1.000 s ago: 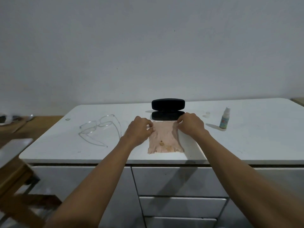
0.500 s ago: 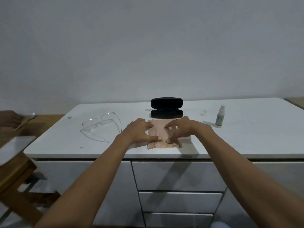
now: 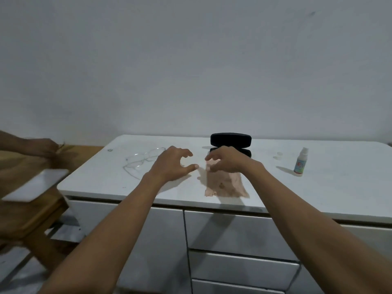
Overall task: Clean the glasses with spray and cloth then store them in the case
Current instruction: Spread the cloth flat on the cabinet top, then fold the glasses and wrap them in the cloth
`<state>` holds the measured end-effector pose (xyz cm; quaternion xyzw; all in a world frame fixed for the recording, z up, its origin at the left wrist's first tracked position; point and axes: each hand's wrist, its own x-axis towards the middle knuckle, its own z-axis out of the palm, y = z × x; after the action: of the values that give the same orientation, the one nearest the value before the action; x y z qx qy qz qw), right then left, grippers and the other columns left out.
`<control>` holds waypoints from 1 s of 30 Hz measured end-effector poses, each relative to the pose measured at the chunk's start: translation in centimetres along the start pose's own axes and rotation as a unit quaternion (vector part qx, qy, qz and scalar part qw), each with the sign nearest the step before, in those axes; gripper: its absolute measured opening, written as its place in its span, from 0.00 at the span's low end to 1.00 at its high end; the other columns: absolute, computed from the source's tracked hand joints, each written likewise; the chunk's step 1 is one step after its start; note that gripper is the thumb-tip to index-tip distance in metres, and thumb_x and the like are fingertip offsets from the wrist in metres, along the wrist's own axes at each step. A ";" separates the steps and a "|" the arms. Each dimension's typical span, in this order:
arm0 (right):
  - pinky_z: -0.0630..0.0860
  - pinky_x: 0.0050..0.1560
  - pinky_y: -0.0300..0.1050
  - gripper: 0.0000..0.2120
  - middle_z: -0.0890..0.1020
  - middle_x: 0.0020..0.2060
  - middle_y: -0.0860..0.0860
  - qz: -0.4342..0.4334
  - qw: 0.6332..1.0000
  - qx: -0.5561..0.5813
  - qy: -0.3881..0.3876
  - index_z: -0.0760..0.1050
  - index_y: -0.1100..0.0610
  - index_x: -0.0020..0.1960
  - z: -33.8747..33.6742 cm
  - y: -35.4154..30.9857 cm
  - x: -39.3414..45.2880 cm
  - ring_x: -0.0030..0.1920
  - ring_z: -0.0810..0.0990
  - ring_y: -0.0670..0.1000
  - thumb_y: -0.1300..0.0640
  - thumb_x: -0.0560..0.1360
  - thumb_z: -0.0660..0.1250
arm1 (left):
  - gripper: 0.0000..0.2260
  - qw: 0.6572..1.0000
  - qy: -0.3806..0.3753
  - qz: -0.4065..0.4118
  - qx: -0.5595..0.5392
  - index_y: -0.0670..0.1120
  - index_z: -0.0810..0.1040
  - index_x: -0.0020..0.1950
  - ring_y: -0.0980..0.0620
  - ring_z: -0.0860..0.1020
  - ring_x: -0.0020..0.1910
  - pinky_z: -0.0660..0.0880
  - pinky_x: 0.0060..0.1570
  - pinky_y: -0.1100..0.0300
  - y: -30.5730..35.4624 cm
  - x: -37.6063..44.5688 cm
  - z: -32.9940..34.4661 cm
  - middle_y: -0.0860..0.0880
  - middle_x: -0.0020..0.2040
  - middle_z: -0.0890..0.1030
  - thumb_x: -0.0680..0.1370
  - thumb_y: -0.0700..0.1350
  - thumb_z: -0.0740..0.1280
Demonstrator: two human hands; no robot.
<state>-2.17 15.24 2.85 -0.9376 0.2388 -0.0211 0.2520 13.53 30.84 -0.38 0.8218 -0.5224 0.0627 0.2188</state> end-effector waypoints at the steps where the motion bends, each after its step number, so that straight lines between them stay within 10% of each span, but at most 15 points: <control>1: 0.75 0.65 0.48 0.22 0.79 0.67 0.54 -0.013 1.000 0.003 0.006 0.78 0.49 0.69 0.3 -1.1 0.6 0.64 0.79 0.53 0.50 0.76 0.75 | 0.22 1.000 0.018 -0.008 0.005 0.51 0.81 0.63 0.50 0.75 0.61 0.73 0.56 0.53 -0.8 -0.5 -0.8 0.52 0.57 0.84 0.75 0.63 0.71; 8: 0.70 0.51 0.40 0.16 0.82 0.62 0.54 -0.077 0.997 -0.021 0.004 0.80 0.50 0.66 3.9 -6.4 4.8 0.54 0.79 0.51 0.58 0.79 0.71 | 0.14 0.995 0.062 -0.071 0.022 0.52 0.85 0.55 0.50 0.76 0.57 0.75 0.56 0.52 -6.9 -4.6 -4.7 0.52 0.50 0.86 0.75 0.58 0.71; 16: 0.77 0.59 0.46 0.18 0.85 0.55 0.53 -0.105 0.992 -0.047 0.047 0.83 0.52 0.61 7.6 -7.3 7.8 0.58 0.82 0.55 0.67 0.76 0.67 | 0.16 0.993 0.048 -0.085 0.073 0.52 0.87 0.53 0.44 0.74 0.57 0.73 0.58 0.49 -10.0 -7.2 -5.5 0.49 0.53 0.84 0.69 0.39 0.69; 30: 0.79 0.48 0.48 0.10 0.88 0.45 0.50 -0.139 0.950 0.101 0.260 0.87 0.53 0.54 6.1 -6.3 7.5 0.44 0.82 0.51 0.62 0.78 0.70 | 0.06 0.966 0.240 -0.092 0.021 0.49 0.87 0.52 0.47 0.77 0.52 0.76 0.45 0.51 -10.1 -4.8 -5.6 0.50 0.46 0.87 0.76 0.44 0.73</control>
<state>8.18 19.42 -0.02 -0.8931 0.1599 -0.3229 0.2692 21.03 40.86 0.05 0.8313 -0.3755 0.2491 0.3254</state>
